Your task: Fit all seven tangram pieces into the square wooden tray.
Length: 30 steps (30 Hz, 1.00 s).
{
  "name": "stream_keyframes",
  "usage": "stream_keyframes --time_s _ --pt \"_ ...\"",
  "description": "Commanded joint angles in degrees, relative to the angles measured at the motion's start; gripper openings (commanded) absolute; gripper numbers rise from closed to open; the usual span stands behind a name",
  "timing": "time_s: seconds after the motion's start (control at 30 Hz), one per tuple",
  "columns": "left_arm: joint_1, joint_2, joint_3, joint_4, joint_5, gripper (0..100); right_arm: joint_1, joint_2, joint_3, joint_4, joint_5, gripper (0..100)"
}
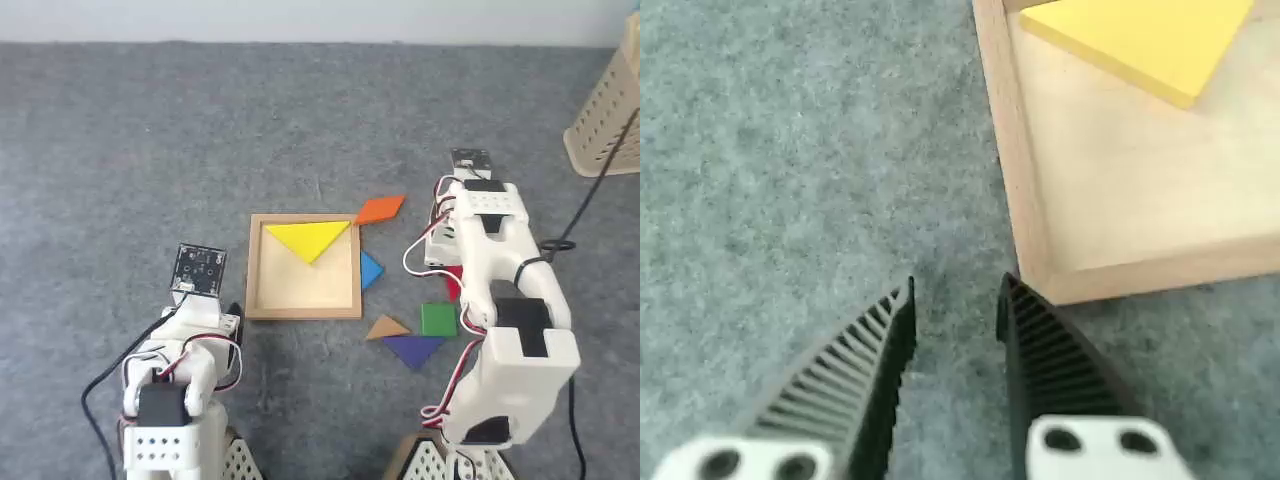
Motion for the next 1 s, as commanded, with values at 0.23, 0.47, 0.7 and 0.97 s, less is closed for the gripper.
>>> stream_keyframes --time_s 0.23,0.47,0.7,0.97 --pt "0.00 -0.88 -0.22 0.26 0.44 13 0.04 1.27 -2.11 -0.22 -0.18 16.0" --pt "0.00 -0.88 -0.22 0.26 0.44 13 -0.22 1.10 -2.02 1.63 3.16 22.8" --pt "0.00 -0.88 -0.22 0.26 0.44 13 -0.31 -6.81 0.79 2.42 5.45 25.0" --pt "0.00 -0.88 -0.22 0.26 0.44 13 -1.01 -9.36 -4.84 5.76 21.36 25.5"
